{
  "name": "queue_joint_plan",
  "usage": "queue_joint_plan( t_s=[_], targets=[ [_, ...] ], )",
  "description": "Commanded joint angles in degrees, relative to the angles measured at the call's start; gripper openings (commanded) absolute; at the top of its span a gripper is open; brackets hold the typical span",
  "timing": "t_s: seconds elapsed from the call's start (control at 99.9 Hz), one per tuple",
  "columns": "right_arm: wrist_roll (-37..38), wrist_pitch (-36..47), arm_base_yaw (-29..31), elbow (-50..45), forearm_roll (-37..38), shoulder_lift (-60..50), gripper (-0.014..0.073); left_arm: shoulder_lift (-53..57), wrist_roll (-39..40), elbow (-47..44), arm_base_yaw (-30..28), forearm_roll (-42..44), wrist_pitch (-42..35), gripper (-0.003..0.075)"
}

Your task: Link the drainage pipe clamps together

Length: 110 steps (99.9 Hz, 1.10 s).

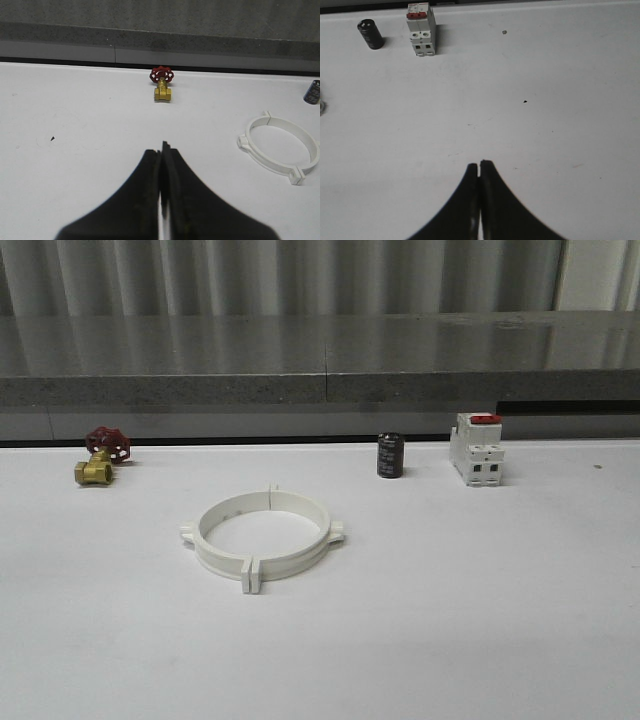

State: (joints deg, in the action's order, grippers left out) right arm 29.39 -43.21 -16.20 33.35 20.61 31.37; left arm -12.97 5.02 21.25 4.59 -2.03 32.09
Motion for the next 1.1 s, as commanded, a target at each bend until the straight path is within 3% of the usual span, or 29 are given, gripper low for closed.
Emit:
queue_joint_plan(
  t_s=[0.0, 0.28, 0.43, 0.801, 1.091],
  targets=[
    [-0.35, 3.16, 0.47, 1.35, 1.98, -0.03, -0.0067, -0.67, 0.13, 1.37, 0.01, -0.18, -4.49, -0.0020],
    [-0.84, 4.39, 0.47, 0.56, 5.04, -2.82, -0.0067, -0.67, 0.13, 1.37, 0.01, -0.18, -4.49, -0.0020],
    [-4.11, 10.22, 1.80, -1.33, 4.16, -8.50, -0.0067, -0.67, 0.13, 1.37, 0.01, -0.18, -4.49, -0.0020],
    [-26.51, 25.47, 14.83, -12.83, -16.78, -21.99, -0.0067, -0.67, 0.13, 1.37, 0.01, -0.18, -4.49, -0.0020],
    [-25.71, 36.29, 14.53, -26.41, -18.72, -30.71, -0.0067, -0.67, 0.13, 1.37, 0.01, -0.18, -4.49, -0.0020]
  ],
)
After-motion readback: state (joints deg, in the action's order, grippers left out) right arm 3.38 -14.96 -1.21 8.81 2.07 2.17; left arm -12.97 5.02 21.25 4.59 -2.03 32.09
